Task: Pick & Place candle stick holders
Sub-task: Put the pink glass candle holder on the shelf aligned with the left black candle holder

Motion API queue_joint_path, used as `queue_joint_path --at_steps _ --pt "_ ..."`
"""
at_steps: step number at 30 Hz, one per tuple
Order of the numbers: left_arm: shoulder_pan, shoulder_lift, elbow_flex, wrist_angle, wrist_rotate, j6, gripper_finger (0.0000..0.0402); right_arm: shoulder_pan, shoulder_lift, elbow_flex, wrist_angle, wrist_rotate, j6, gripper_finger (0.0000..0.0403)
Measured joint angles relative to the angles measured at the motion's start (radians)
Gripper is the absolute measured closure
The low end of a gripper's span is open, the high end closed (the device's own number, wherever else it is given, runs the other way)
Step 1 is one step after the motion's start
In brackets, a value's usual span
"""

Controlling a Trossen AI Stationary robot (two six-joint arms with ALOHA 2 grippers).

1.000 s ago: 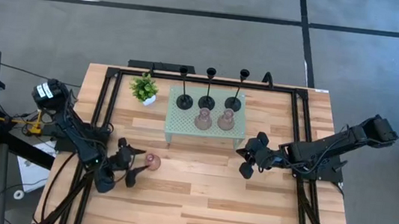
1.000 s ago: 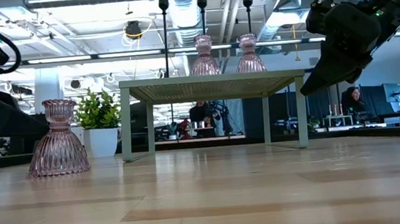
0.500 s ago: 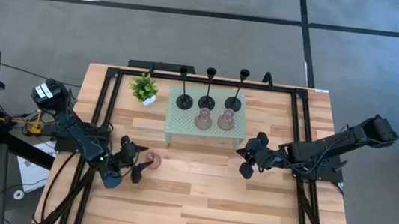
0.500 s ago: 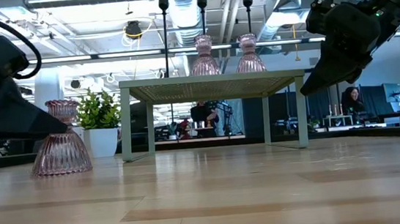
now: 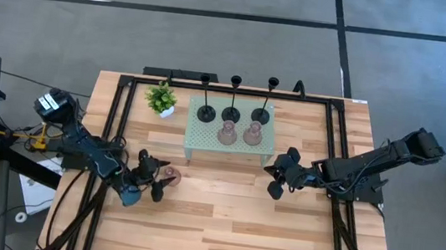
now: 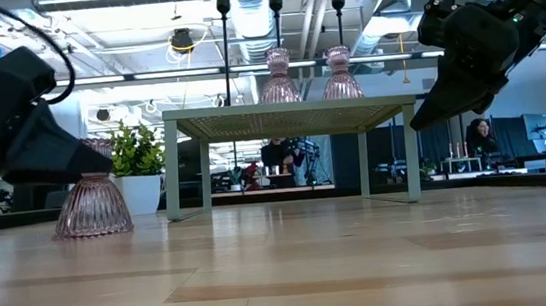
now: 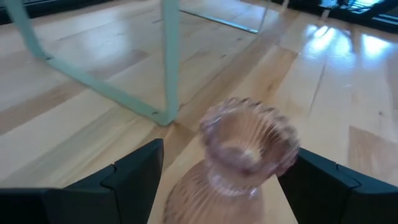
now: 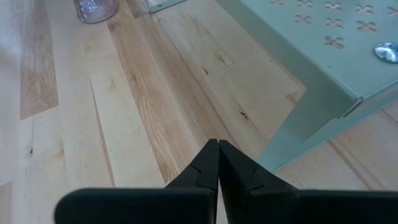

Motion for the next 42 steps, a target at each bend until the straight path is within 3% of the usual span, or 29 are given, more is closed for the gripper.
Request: queue_joint_path --at_steps 4,10,14,28,33,36,42 --pt "0.047 0.0 0.0 0.08 0.068 0.104 0.0105 0.0 0.0 0.0 0.0 0.001 0.0 0.0403" --pt "0.106 0.0 0.0 0.083 0.165 0.115 0.0105 0.0 0.0 0.0 -0.001 0.001 0.0 0.0403" --pt "0.113 0.0 0.0 0.083 0.179 0.115 0.0117 0.0 0.0 0.0 -0.002 0.001 0.0 0.0403" --pt "0.11 -0.001 0.001 0.089 0.164 0.121 0.0273 0.0 0.0 0.0 -0.002 0.001 0.0 0.0403" --pt "0.085 -0.008 0.001 0.089 0.177 0.119 0.0267 0.0 0.0 0.0 -0.003 0.0 0.0 0.0403" --pt "0.071 -0.037 0.001 0.088 0.244 0.116 0.0257 0.001 0.0 0.0 -0.003 -0.001 0.001 0.0403" --pt "0.069 -0.132 0.017 0.08 0.365 0.127 0.0275 0.001 0.0 0.0 -0.002 -0.001 0.001 0.0403"
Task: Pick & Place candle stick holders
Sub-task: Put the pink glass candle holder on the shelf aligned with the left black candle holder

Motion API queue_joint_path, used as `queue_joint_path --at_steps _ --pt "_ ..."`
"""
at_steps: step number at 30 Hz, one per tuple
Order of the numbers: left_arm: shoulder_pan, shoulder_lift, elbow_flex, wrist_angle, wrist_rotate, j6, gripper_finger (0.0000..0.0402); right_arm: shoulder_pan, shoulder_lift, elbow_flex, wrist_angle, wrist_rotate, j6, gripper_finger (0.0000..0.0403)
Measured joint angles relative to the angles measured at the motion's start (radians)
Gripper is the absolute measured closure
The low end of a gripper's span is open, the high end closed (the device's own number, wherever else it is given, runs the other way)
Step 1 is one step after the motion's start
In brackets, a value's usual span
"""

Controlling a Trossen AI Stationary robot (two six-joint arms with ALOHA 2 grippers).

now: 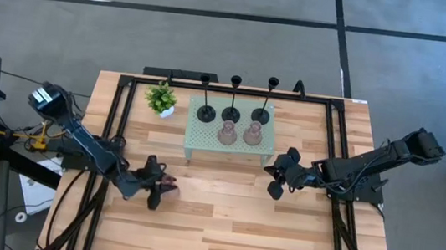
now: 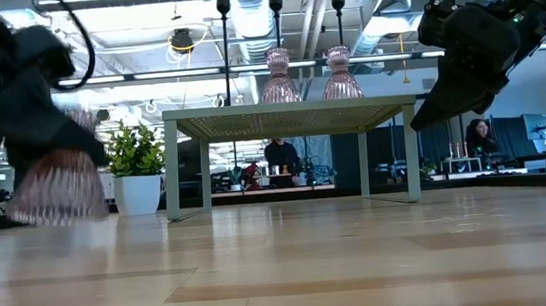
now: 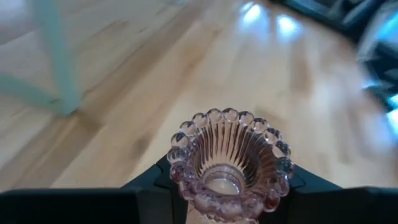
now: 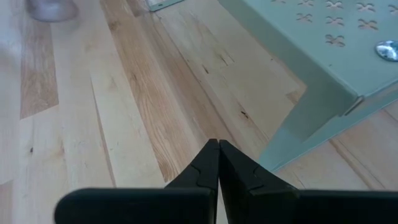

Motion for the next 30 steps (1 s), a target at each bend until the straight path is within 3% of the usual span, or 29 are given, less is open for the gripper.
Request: queue_joint_path --at_steps 12,19,27,30 --pt "0.0 -0.031 0.171 -0.03 0.049 0.201 0.0275 0.0 0.0 0.0 0.0 0.0 0.002 0.0403" --pt "0.025 -0.031 0.313 -0.063 0.049 0.405 0.0271 0.0 0.0 0.0 0.0 -0.001 0.002 0.0403" --pt "0.219 -0.031 0.452 -0.219 0.048 0.541 0.027 0.0 0.0 0.0 0.0 -0.001 0.002 0.0403" --pt "0.32 -0.031 0.489 -0.245 0.109 0.573 0.0271 0.0 0.0 0.0 0.0 -0.001 0.001 0.0403"
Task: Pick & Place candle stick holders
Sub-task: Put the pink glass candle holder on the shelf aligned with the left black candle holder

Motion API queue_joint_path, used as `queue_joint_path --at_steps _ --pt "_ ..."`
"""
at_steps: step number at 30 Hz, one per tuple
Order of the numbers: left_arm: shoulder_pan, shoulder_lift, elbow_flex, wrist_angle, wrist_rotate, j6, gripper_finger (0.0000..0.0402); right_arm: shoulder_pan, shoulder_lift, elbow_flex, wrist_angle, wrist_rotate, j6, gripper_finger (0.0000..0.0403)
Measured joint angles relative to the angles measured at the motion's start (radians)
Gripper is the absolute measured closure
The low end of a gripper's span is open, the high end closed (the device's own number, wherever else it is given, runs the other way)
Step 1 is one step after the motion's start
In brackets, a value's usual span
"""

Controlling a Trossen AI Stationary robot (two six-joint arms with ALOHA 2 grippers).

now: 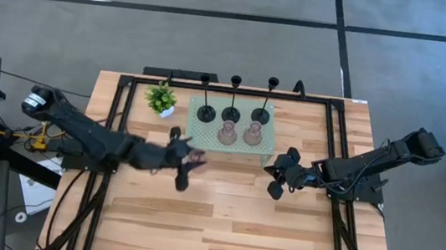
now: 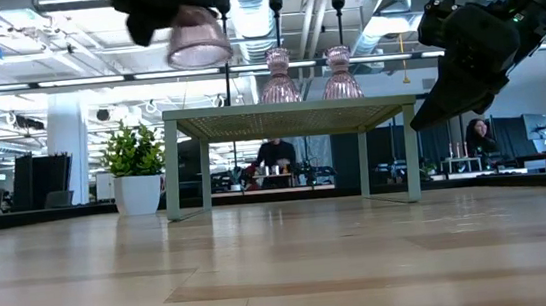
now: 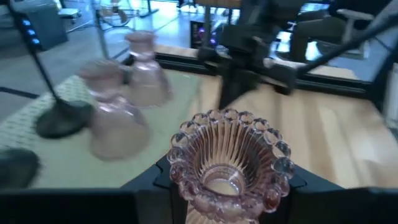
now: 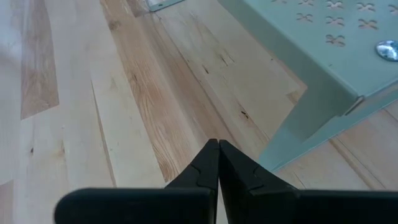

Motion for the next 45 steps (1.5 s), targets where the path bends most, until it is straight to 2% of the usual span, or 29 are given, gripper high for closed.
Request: queue_joint_path --at_steps 7,11,14,19,25,31,38,45 --pt "0.202 0.0 0.027 -0.025 0.071 0.018 0.027 0.0 0.0 0.0 -0.002 0.0 -0.002 0.0403" --pt "0.281 0.0 0.027 -0.076 0.075 0.001 0.0272 0.0 0.0 0.0 -0.004 0.0 -0.002 0.0403" --pt "0.322 0.0 0.027 -0.083 0.122 -0.018 0.0275 0.0 0.0 0.0 -0.004 0.0 -0.002 0.0403" --pt "0.36 0.0 0.027 -0.082 0.138 -0.027 0.0266 0.0 0.0 0.0 -0.004 0.0 -0.002 0.0403" --pt "0.399 0.032 0.028 -0.074 0.187 -0.054 0.0275 0.0 0.0 0.0 -0.003 0.0 -0.002 0.0403" --pt "0.424 0.081 0.028 -0.066 0.185 -0.07 0.0259 0.0 0.0 0.0 -0.005 0.0 -0.003 0.0403" --pt "0.428 0.113 0.032 -0.04 0.18 -0.069 0.0272 0.0 0.0 0.0 -0.005 0.0 -0.003 0.0403" --pt "0.426 0.101 0.027 -0.052 0.191 -0.112 0.0222 0.0 0.0 0.0 -0.006 0.0 -0.003 0.0403"
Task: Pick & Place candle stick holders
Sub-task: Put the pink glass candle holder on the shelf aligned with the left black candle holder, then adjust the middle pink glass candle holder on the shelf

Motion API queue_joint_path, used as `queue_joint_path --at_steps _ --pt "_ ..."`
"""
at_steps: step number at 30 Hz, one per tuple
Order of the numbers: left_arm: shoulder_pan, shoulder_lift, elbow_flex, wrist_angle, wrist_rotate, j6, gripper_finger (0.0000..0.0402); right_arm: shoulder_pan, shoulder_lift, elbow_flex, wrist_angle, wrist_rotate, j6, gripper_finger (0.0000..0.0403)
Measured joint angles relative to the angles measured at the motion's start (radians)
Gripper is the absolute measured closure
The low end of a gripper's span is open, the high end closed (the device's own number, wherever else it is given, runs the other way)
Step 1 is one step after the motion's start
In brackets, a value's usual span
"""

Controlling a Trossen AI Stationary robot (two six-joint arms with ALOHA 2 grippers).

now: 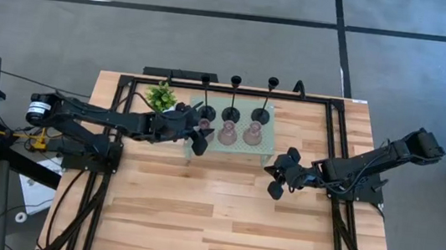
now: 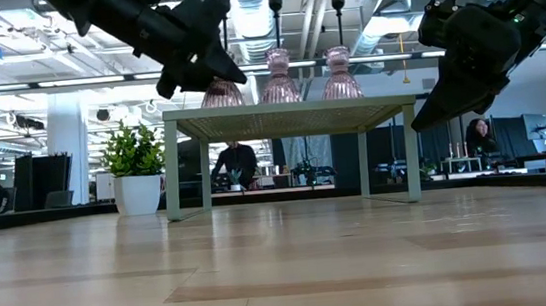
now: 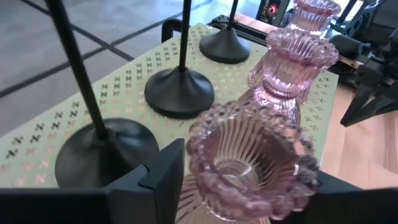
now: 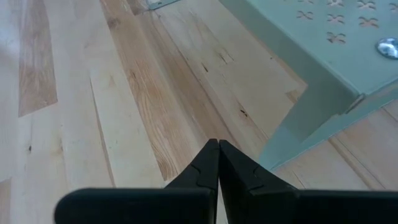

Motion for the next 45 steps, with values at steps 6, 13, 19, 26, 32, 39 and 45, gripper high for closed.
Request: queue_joint_path --at_steps 6,13,19,26,32,39,45 --pt "0.0 0.0 0.0 0.0 0.0 -0.014 0.0198 0.0 0.0 0.0 0.001 0.0 0.0 0.0403" --pt "0.0 -0.006 -0.001 0.006 -0.001 -0.013 0.0175 0.0 0.0 0.0 0.001 0.0 0.0 0.0403" --pt "0.0 -0.014 -0.001 0.008 0.013 -0.012 0.0151 0.0 0.0 0.0 0.001 0.0 0.0 0.0403" --pt "-0.001 -0.048 -0.002 -0.004 0.085 -0.006 0.014 0.0 0.0 0.0 0.001 0.0 0.0 0.0403" --pt "-0.001 -0.122 -0.001 -0.003 0.087 -0.006 0.014 0.001 0.0 0.0 0.001 -0.001 0.0 0.0403" --pt "-0.001 -0.224 0.0 -0.007 0.121 0.018 0.014 0.001 0.0 0.0 0.002 -0.001 0.0 0.0403" --pt "0.0 -0.312 0.0 -0.023 0.157 0.024 0.014 0.001 0.0 0.0 0.002 -0.001 0.0 0.0403"
